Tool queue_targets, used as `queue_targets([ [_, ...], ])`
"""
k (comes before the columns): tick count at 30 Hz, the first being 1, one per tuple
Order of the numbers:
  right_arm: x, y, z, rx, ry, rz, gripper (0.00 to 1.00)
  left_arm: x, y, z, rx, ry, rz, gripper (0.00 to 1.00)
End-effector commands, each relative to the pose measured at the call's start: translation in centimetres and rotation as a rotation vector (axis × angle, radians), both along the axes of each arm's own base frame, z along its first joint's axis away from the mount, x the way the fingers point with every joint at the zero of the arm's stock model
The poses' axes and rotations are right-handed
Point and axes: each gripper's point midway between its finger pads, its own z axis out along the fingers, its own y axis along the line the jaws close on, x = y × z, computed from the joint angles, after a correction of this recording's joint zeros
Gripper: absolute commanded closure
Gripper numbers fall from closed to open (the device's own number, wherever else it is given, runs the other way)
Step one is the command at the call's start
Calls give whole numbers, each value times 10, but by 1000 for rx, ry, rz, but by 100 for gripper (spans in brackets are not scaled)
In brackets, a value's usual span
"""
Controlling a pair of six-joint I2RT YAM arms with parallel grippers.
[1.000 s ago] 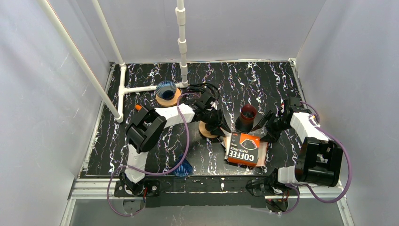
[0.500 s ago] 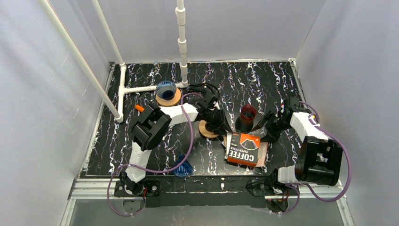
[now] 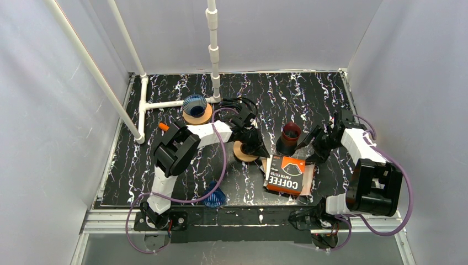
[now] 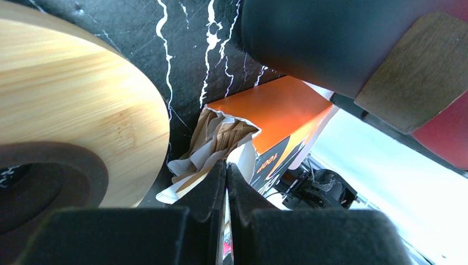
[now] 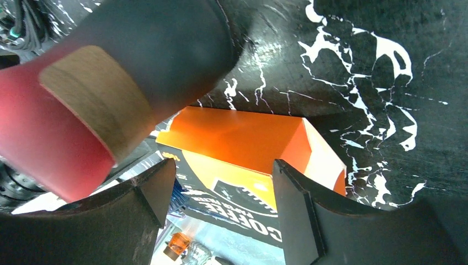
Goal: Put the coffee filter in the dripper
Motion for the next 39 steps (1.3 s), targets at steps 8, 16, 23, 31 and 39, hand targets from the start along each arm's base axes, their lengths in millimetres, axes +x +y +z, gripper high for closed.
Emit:
queue_targets([
  [8,48,-3,67,-12,-215,24,9,6,20,61,-24,-193,-75,100],
  [16,71,-12,112,-81,-385,28,1,4,31,85,-7,-266,-121,100],
  [23,77,-33,140,-204,-478,-50,2,-2,36,100,-18,-279,-152,100],
  [31,93,-44,186,-276,-673,-91,2,-4,55,127,4,-365,-161,100],
  [39,106,-57,232,-367,-927,-143,2,-3,67,163,-47,-432,-127,100],
])
